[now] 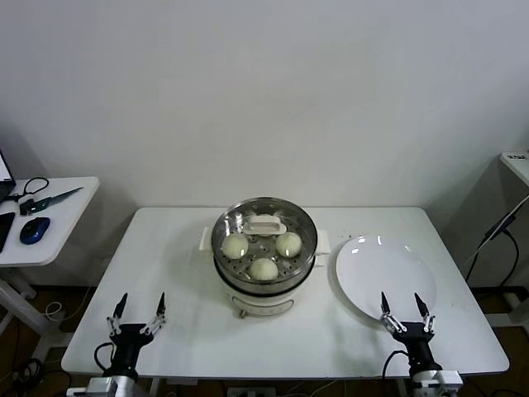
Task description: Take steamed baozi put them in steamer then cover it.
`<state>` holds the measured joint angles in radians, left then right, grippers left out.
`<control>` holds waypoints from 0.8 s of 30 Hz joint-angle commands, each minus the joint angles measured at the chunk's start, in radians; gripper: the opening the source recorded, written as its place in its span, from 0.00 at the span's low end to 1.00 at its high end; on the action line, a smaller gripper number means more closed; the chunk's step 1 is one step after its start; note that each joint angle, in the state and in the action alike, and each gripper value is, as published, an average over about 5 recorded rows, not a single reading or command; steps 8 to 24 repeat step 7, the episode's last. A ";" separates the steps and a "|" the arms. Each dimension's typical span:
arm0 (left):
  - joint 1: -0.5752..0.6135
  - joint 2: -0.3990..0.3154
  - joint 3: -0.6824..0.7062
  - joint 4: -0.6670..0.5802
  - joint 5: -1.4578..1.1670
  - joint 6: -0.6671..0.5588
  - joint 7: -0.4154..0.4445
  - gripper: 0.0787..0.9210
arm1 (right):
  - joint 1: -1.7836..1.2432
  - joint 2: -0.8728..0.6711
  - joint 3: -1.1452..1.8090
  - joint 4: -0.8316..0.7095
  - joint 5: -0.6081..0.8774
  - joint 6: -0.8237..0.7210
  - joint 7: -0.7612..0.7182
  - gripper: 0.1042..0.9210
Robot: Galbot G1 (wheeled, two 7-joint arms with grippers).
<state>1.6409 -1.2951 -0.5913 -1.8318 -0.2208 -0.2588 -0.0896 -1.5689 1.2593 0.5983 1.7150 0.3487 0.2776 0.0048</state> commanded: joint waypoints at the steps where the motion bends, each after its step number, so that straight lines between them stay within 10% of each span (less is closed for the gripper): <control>1: 0.005 0.000 -0.002 0.006 -0.005 -0.008 0.000 0.88 | -0.002 -0.002 0.001 0.002 0.004 -0.002 0.001 0.88; 24: 0.005 0.000 -0.001 0.004 -0.005 -0.004 0.002 0.88 | -0.002 -0.002 0.002 0.004 0.008 -0.003 0.001 0.88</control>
